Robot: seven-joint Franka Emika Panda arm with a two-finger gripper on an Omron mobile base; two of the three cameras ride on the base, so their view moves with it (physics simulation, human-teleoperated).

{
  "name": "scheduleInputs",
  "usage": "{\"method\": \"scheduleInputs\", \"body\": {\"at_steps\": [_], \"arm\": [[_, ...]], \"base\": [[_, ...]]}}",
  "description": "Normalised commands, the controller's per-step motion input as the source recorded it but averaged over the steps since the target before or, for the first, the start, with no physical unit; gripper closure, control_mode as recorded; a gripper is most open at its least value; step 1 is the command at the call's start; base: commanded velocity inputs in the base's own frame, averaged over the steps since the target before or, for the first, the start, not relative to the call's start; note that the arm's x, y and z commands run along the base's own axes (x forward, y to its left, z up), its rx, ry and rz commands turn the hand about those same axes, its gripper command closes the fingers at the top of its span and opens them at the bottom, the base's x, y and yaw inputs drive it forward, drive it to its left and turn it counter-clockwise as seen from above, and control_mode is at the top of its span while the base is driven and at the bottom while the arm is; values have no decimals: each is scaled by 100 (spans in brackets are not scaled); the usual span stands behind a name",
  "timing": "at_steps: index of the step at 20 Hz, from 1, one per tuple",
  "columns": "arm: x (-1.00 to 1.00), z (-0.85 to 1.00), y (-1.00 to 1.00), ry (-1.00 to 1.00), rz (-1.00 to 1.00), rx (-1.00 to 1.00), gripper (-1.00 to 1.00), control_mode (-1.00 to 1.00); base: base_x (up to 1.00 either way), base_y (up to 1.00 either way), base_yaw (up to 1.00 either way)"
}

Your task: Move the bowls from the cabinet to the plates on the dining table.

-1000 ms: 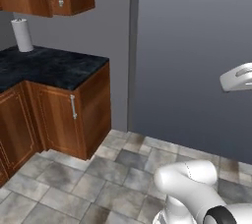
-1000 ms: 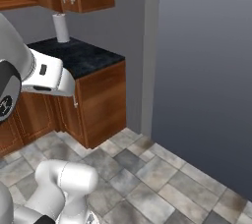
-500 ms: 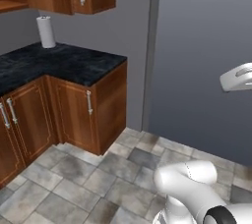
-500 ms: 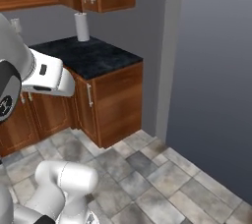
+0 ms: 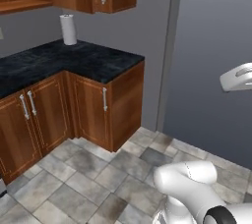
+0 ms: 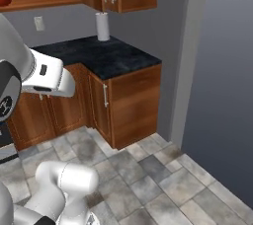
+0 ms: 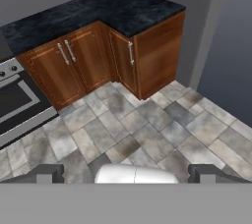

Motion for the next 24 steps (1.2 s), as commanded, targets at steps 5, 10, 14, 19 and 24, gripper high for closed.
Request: {"method": "scheduleInputs", "body": {"at_steps": [5, 10, 14, 19, 24], "arm": [[0, 0, 0, 0, 0, 0, -100, 100], [0, 0, 0, 0, 0, 0, -100, 100], [0, 0, 0, 0, 0, 0, -100, 100], [0, 0, 0, 0, 0, 0, -100, 100], [0, 0, 0, 0, 0, 0, -100, 100]], "base": [[0, 0, 25], [1, 0, 25], [53, 0, 8], [62, 2, 1], [62, 2, 0]]}}
